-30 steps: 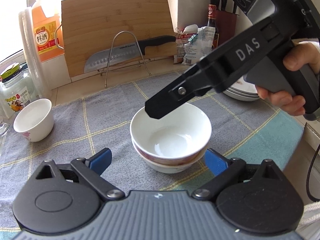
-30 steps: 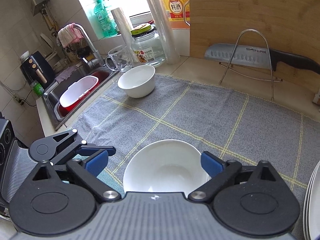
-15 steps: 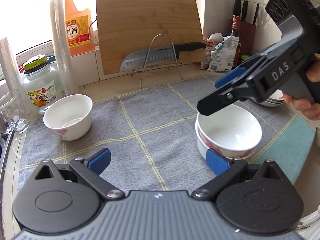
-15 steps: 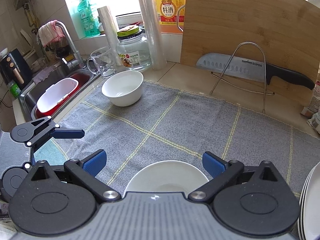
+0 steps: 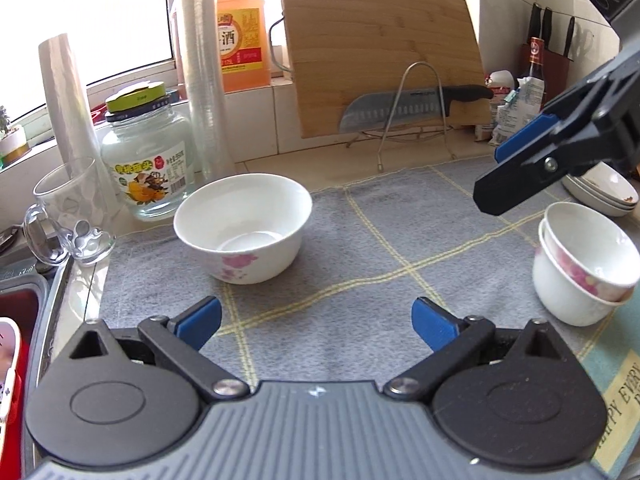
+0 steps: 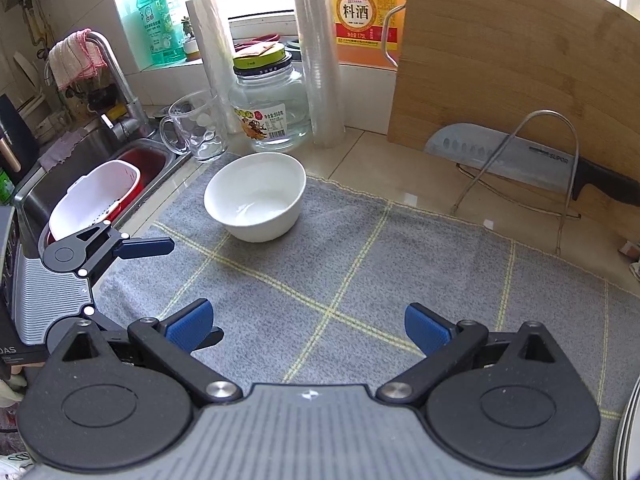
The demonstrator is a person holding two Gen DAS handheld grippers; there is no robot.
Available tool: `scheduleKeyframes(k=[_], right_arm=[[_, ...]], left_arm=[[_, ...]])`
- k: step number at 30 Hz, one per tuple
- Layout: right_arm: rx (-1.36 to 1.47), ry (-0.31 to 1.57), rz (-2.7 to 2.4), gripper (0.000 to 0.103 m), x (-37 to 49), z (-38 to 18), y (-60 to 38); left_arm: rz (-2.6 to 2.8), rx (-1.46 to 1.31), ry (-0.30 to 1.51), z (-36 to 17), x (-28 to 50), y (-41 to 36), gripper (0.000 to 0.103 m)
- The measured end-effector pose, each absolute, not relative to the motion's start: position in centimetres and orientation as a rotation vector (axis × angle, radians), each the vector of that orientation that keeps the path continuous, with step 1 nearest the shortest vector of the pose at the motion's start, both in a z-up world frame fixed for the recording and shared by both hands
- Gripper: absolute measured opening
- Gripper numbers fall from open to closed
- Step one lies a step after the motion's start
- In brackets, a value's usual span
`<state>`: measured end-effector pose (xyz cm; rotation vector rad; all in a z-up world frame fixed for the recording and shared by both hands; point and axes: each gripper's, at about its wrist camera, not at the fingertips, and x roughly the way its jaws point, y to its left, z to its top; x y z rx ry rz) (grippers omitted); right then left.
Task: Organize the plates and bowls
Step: 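Move both tools to another pink-flowered white bowl and grip its rim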
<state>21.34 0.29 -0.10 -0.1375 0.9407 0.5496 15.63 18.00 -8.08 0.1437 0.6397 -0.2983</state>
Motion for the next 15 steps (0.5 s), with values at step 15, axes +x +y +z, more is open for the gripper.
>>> scheduleKeyframes(k=[15], right_arm=[[-0.187,0.961,0.656,0.103,29.6,-2.4,8.4]], left_arm=[[-0.269,0.118,0.584,-9.6,21.4,20.8,0.101]])
